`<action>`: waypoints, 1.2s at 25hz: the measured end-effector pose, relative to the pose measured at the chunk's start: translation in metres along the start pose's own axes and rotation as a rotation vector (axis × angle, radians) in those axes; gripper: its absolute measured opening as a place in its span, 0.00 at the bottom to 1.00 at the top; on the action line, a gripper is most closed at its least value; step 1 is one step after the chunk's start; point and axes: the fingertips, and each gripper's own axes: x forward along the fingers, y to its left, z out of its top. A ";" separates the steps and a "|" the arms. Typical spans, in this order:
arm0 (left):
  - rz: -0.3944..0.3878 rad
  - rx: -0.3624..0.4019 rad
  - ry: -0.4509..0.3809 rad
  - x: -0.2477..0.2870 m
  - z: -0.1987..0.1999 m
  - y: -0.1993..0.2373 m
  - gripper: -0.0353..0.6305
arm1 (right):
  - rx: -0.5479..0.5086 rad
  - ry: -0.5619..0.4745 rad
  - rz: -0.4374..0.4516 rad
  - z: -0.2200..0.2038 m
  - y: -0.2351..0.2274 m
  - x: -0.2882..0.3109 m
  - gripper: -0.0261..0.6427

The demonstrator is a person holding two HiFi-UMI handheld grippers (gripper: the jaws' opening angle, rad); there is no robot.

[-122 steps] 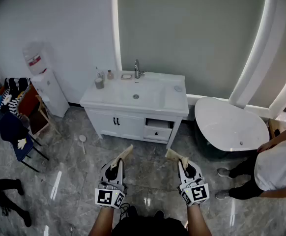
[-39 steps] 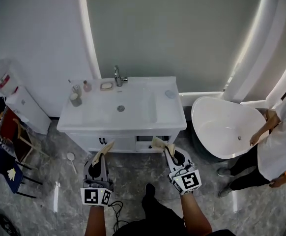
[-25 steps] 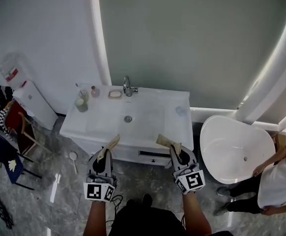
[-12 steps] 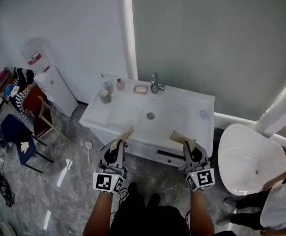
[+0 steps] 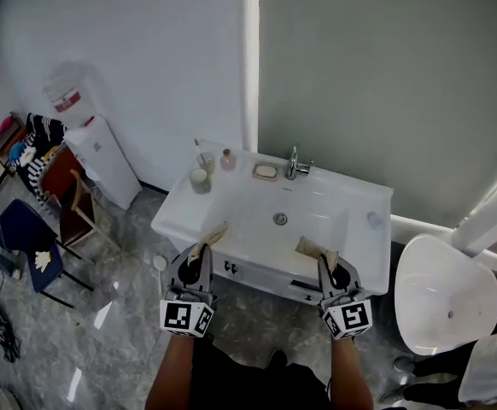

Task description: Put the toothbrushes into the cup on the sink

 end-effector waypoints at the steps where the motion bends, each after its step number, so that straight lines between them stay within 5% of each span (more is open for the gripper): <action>1: 0.001 -0.002 -0.002 0.002 -0.002 0.018 0.12 | 0.003 0.003 -0.010 -0.004 0.007 0.012 0.10; 10: -0.064 -0.005 0.021 0.033 -0.012 0.219 0.12 | 0.031 -0.013 -0.095 -0.002 0.110 0.170 0.10; 15: -0.117 -0.009 0.046 0.055 -0.016 0.296 0.12 | 0.063 -0.023 -0.130 0.002 0.158 0.237 0.10; 21: -0.184 -0.028 0.073 0.078 -0.026 0.343 0.12 | 0.044 -0.028 -0.176 0.013 0.196 0.285 0.10; 30: -0.269 -0.033 0.082 0.118 -0.025 0.331 0.12 | 0.029 0.022 -0.185 0.019 0.203 0.315 0.10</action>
